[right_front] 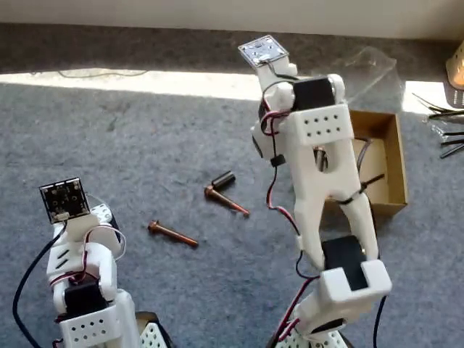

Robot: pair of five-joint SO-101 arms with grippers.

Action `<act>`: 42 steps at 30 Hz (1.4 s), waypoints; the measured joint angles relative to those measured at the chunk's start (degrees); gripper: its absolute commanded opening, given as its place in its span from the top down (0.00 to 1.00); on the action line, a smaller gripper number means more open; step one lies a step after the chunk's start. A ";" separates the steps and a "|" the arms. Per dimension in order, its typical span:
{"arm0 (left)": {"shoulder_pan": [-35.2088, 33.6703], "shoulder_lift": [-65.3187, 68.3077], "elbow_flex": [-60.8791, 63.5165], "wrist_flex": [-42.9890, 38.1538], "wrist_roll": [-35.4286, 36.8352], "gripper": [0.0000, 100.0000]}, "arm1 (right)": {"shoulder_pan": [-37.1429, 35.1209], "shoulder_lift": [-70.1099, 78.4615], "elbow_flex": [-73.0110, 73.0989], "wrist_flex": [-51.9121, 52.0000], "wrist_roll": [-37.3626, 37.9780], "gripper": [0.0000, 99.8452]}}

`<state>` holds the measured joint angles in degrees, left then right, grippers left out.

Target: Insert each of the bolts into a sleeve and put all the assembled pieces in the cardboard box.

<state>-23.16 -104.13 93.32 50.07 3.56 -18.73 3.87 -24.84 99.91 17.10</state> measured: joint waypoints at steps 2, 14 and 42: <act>2.29 0.00 0.00 0.62 0.09 0.99 | 0.00 -5.45 4.31 0.00 -0.09 1.00; 9.49 0.00 0.00 5.80 0.00 0.96 | 0.00 -34.81 34.29 -8.44 -0.09 1.00; 18.02 -0.09 -10.73 29.98 0.00 0.99 | 0.00 -61.98 79.56 -29.80 -0.26 1.00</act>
<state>-5.14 -104.22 82.59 80.04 3.56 -18.73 -58.11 54.73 70.11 16.84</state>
